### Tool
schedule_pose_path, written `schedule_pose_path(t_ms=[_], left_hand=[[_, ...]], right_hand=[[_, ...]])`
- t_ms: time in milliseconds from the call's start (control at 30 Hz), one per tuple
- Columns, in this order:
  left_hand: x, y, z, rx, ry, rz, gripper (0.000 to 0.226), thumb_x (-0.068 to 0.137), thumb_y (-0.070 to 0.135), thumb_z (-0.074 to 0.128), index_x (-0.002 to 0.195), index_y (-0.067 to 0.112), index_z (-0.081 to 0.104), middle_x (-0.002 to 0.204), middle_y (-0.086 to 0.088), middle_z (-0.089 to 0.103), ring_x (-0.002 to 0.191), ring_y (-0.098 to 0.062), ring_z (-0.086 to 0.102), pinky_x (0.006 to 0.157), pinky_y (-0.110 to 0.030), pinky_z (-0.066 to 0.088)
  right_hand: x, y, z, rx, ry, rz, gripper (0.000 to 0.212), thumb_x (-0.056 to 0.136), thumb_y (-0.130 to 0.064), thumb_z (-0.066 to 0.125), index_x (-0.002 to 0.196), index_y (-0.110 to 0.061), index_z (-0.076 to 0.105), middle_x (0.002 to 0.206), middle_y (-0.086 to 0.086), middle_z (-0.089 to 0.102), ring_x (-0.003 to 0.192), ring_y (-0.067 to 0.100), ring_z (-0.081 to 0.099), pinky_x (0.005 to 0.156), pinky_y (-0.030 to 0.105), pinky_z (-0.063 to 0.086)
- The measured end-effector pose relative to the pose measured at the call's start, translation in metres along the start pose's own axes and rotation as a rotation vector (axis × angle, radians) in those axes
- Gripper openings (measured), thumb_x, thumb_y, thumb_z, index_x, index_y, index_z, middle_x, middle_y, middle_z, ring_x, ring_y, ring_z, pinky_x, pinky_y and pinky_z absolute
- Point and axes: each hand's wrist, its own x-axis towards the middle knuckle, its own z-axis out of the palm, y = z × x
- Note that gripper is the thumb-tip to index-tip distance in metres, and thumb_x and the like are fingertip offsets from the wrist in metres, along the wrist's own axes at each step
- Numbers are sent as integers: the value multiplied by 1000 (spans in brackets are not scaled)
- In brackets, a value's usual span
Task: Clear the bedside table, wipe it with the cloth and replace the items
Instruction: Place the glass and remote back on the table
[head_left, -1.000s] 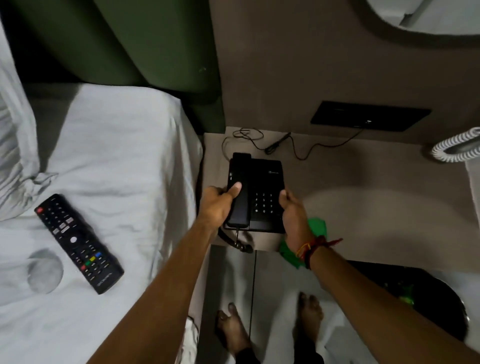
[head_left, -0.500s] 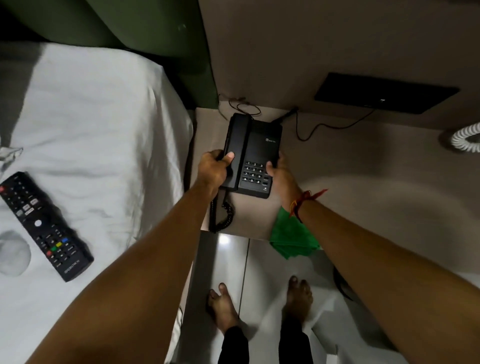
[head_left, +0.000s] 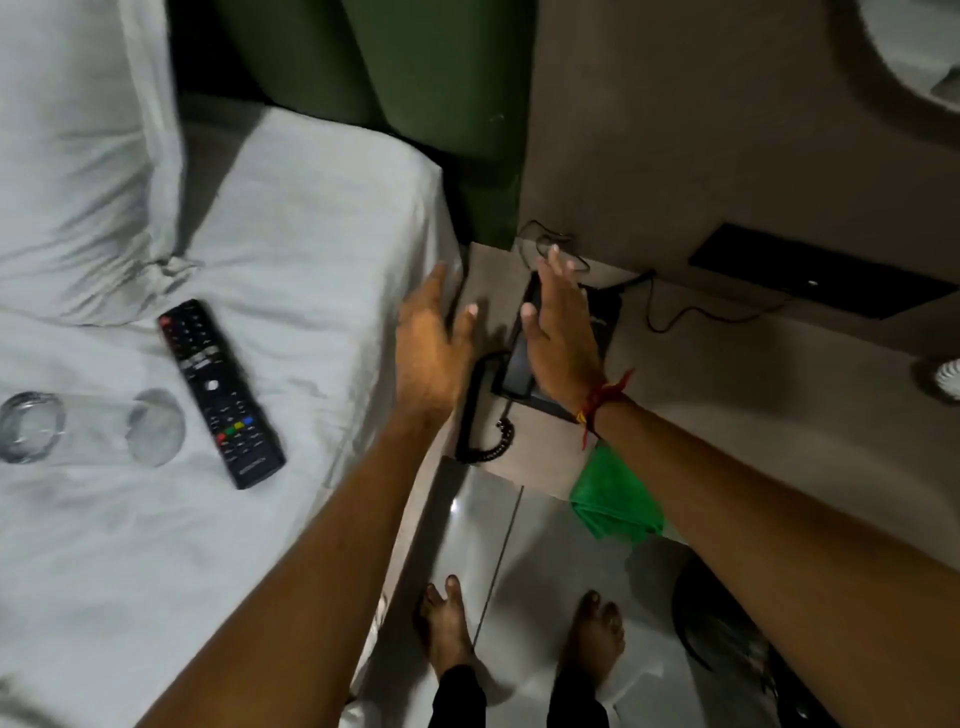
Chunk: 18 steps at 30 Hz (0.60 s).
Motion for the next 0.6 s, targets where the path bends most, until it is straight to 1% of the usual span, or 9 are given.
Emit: schedule_pose_path(t_ms=[67, 133, 200, 267, 367, 433, 500, 567, 600], left_hand=[[-9, -3, -37, 46, 153, 84, 56, 104, 31, 53, 155, 14, 37, 158, -7, 42, 145, -20, 37, 121, -26, 26], [-17, -11, -82, 61, 332, 131, 54, 105, 30, 53, 153, 11, 40, 156, -9, 44, 144, -22, 38, 120, -23, 24], [-25, -26, -134, 110, 509, 149, 52, 104, 26, 54, 151, 7, 43, 154, -12, 46, 144, -26, 40, 123, -34, 26], [-31, -44, -178, 219, 602, 129, 54, 101, 23, 54, 150, 6, 43, 154, -13, 46, 146, -31, 39, 124, -48, 25], [-43, -74, -233, 373, 640, -21, 63, 96, 31, 58, 151, 7, 40, 154, -13, 45, 149, -34, 33, 126, -53, 14], [-49, -95, -257, 409, 621, -104, 75, 90, 44, 63, 151, 7, 40, 149, -14, 49, 144, -36, 40, 122, -55, 21], [-59, -115, -273, 343, 560, -194, 92, 81, 54, 73, 152, 7, 38, 146, -16, 53, 138, -36, 46, 117, -52, 33], [-67, -129, -276, 171, 457, -271, 107, 70, 57, 83, 154, 13, 34, 144, -15, 55, 136, -31, 50, 113, -47, 41], [-72, -135, -276, 89, 416, -300, 112, 66, 56, 88, 155, 16, 33, 143, -12, 57, 133, -27, 53, 111, -41, 44]], right_hand=[[5, -38, 15, 20, -19, -70, 57, 102, -22, 35, 156, -9, 26, 167, 11, 15, 155, 28, 9, 125, 49, 7], [6, -81, 38, 20, -40, -171, 57, 99, -22, 40, 154, -7, 31, 165, 12, 23, 154, 30, 16, 126, 49, 13], [0, -128, 67, 19, -86, -302, 56, 98, -21, 46, 151, -3, 36, 162, 16, 31, 151, 33, 24, 124, 47, 22], [-9, -167, 94, 18, -141, -361, 55, 99, -24, 49, 148, -1, 40, 157, 18, 38, 147, 34, 33, 121, 46, 29], [-26, -214, 135, -60, -119, -393, 53, 97, -33, 53, 140, -3, 49, 136, 17, 56, 124, 36, 52, 103, 49, 45], [-35, -233, 158, -144, -107, -373, 54, 94, -41, 56, 132, -3, 53, 121, 17, 59, 111, 36, 55, 93, 50, 49], [-43, -244, 180, -219, -126, -326, 59, 87, -49, 62, 125, -3, 56, 115, 18, 59, 106, 36, 56, 91, 49, 50], [-48, -244, 191, -279, -119, -269, 63, 80, -53, 68, 117, -2, 58, 111, 17, 59, 103, 36, 56, 89, 46, 51], [-51, -244, 197, -309, -107, -256, 64, 76, -52, 71, 114, -2, 59, 109, 17, 59, 102, 36, 56, 87, 45, 52]])
